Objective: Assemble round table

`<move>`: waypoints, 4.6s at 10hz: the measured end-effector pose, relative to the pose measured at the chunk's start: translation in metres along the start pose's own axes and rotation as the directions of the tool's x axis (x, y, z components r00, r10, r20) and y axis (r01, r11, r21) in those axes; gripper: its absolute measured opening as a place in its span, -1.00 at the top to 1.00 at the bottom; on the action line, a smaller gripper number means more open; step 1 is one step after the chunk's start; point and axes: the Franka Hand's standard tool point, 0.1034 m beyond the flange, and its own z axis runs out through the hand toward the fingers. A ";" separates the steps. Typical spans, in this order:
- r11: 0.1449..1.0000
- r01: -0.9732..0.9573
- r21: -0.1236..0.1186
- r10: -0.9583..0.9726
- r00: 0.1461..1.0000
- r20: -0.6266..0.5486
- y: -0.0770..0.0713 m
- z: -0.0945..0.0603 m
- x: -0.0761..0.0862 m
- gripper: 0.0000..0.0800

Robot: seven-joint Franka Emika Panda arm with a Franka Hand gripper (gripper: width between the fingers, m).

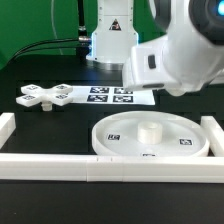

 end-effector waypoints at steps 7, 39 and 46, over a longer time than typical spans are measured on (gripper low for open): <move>0.999 0.032 -0.014 -0.034 0.973 -0.229 0.004 -0.059 -0.009 -0.02; 0.986 -0.037 -0.162 -0.146 0.266 -0.953 0.058 -0.078 0.024 -0.02; 0.986 -0.047 -0.163 -0.148 0.229 -0.962 0.060 -0.072 0.031 -0.30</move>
Offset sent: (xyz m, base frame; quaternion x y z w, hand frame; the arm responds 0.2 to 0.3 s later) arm 0.0000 0.0000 0.0000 0.0000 0.0000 0.0000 1.0000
